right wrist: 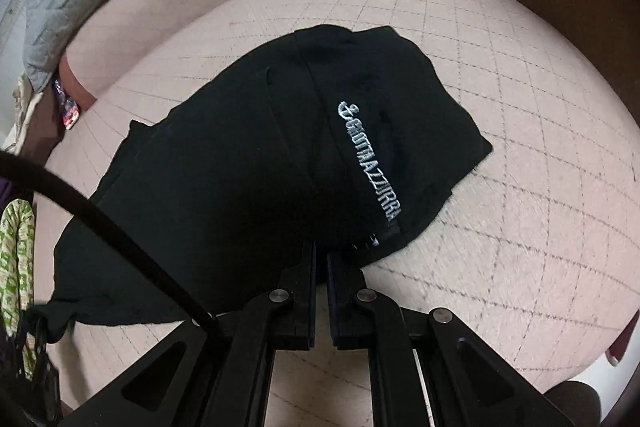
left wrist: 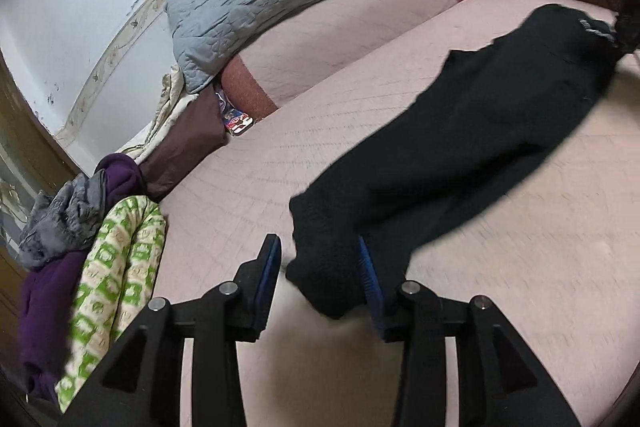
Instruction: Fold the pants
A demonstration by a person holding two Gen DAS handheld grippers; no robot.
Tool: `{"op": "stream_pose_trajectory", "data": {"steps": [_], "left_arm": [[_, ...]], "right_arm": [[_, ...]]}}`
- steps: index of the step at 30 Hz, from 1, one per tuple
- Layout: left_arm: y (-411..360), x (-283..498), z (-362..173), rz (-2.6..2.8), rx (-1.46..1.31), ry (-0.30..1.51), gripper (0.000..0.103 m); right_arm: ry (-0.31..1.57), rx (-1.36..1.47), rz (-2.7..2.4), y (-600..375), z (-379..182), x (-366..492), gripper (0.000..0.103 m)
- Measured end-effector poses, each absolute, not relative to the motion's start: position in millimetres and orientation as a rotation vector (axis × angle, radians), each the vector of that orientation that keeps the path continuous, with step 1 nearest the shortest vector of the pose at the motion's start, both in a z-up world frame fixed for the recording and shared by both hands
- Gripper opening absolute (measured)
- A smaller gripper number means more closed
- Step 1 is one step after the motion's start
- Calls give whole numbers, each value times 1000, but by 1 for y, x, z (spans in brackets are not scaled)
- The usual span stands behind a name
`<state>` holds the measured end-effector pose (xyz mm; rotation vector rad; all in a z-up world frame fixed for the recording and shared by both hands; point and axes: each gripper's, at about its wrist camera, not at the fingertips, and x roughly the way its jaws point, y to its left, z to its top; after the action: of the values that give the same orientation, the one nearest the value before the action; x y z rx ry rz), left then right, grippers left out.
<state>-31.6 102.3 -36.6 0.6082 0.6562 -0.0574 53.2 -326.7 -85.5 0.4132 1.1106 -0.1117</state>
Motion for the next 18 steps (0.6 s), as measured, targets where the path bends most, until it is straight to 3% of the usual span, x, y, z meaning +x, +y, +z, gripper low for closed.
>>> {"op": "stream_pose_trajectory", "data": {"steps": [2,10,12,14,18], "left_arm": [[114,-45,-24,-65,544,669,49],[193,-37,10,-18,9,779,70],[203,-21,1,-71,-148,855,71],[205,-8,-10,-124,-268,908,71],[196,23,-45,-165,-375,1034,71]], "right_arm": [[1100,380,-104,-325,-83,50,5],[1012,325,-151,-324,-59,25,10],[969,302,-93,-309,-43,22,36],[961,307,14,-288,-34,27,54],[986,253,229,-223,-28,42,57]]}}
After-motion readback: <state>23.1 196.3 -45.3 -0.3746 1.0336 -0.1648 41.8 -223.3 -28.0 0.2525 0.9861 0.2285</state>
